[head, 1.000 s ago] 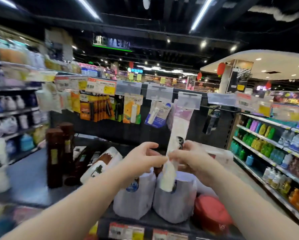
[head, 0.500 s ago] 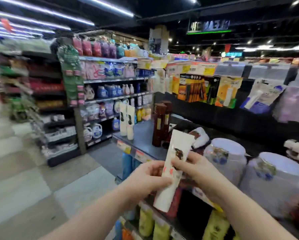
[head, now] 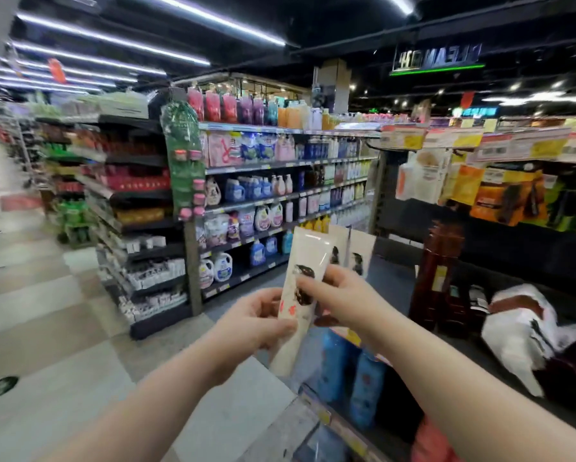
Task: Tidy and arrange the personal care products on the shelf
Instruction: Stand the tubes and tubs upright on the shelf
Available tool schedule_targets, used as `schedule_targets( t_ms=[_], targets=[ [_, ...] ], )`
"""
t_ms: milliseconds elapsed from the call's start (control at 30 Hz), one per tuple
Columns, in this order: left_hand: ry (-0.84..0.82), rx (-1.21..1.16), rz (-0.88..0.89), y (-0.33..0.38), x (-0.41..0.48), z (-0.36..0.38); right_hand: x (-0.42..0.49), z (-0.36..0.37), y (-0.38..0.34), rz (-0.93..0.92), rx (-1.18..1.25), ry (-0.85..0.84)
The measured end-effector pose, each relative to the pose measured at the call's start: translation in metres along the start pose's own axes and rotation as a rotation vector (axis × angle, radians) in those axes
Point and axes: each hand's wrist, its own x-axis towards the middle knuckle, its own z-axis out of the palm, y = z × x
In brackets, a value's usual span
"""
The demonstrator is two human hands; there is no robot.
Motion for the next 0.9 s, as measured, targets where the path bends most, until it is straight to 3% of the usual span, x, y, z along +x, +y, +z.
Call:
schedule_targets(
  t_ms=[167,433,733,900],
  targets=[
    [-0.087,0.02,0.115,0.024,0.057,-0.043,0.047,0.003,-0.039,-0.12,-0.036,0.134],
    [-0.135,0.044,0.348,0.075,0.165,-0.029,0.099,-0.058,-0.101,-0.347,-0.212,0.304],
    [-0.2,0.168,0.477,0.085,0.264,-0.002,0.154,-0.125,-0.093,-0.403,-0.403,0.412],
    [-0.238,0.194,0.443,0.068,0.305,0.013,0.179,-0.15,-0.073,-0.432,-0.558,0.379]
  ],
)
